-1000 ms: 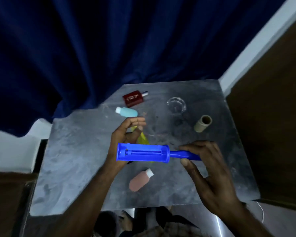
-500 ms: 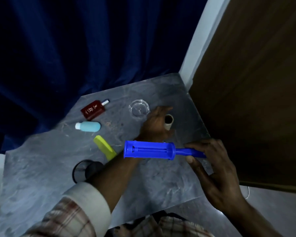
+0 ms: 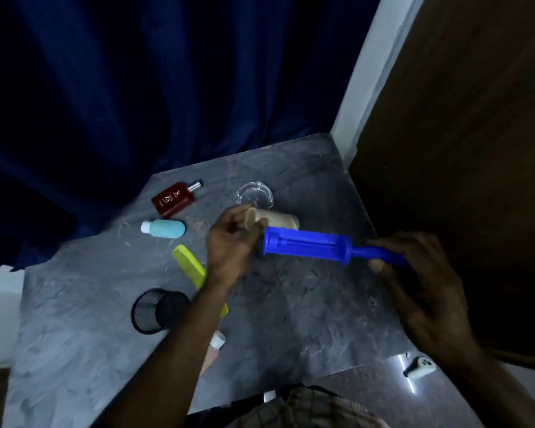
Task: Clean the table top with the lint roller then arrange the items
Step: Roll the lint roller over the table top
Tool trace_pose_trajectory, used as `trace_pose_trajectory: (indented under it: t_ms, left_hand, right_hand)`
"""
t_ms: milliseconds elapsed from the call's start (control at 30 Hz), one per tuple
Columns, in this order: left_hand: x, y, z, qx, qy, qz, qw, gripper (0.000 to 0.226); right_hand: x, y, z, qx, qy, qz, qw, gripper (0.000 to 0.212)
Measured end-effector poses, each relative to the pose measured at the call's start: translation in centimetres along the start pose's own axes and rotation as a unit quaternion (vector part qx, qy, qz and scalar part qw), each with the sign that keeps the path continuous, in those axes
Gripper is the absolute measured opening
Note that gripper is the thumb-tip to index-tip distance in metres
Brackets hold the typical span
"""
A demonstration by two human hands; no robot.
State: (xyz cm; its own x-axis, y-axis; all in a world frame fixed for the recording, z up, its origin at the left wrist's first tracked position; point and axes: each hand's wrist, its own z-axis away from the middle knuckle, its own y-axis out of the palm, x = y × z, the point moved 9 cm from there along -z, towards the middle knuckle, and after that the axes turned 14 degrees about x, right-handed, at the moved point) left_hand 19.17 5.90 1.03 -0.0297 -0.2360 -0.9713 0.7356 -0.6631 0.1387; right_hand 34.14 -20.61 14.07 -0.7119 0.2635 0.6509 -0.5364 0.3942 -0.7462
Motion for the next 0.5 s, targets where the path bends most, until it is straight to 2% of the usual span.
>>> trace_pose_trajectory:
  t_ms: [100, 233, 333, 500]
  left_hand:
    - [-1.8, -4.8, 3.3, -0.062, -0.01, 0.091, 0.994, 0.032]
    - [-4.7, -9.0, 7.6, -0.078, -0.01, 0.166, 0.983, 0.012]
    - [-6.7, -9.6, 9.5, -0.078, -0.013, 0.165, 0.983, 0.025]
    - [-9.0, -9.4, 11.2, -0.068, 0.001, 0.142, 0.987, 0.026]
  right_hand:
    - [-0.2, 0.0, -1.1, 0.009, -0.017, 0.001, 1.0, 0.024]
    - [-0.1, 0.4, -2.7, 0.012, -0.024, 0.005, 1.0, 0.024]
    - [1.0, 1.4, -4.0, 0.015, -0.038, 0.015, 0.999, 0.025]
    - [4.3, 2.9, -4.9, 0.016, -0.059, -0.011, 0.998, 0.021]
